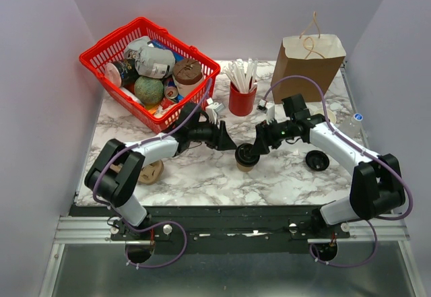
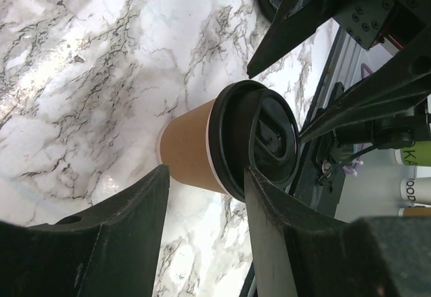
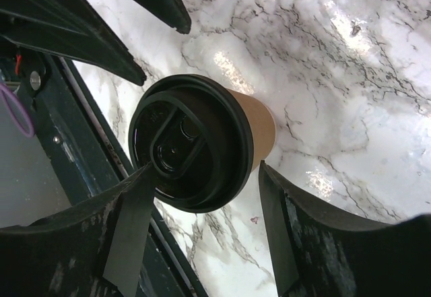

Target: Pack the takeout coffee

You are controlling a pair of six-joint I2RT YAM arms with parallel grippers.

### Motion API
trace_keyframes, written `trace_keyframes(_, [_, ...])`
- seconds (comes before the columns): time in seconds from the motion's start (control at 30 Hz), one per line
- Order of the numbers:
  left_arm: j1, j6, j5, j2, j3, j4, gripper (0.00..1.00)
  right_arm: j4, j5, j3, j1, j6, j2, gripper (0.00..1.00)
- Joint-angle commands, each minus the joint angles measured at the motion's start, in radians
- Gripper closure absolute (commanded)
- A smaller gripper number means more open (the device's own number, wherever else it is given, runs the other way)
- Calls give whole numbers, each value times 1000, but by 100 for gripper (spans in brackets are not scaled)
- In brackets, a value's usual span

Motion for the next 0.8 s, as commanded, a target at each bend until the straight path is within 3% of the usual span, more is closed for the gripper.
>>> trace_keyframes(0.0, [-6,4,6,21,15,14,44,-10,-47,10,6,-16,3,28])
trace_keyframes(0.4, [-23,24,-11,62,28,-12,44,44,-58,-41,6,-8,18,30])
trace_keyframes(0.63, [-20,7,-9,87,31,-7,45,32,-124,-56,5,-42,72,47])
trace_keyframes(0.77, [-18,-7,-16,101,27,0,45,9,-188,-55,2,-76,112,50])
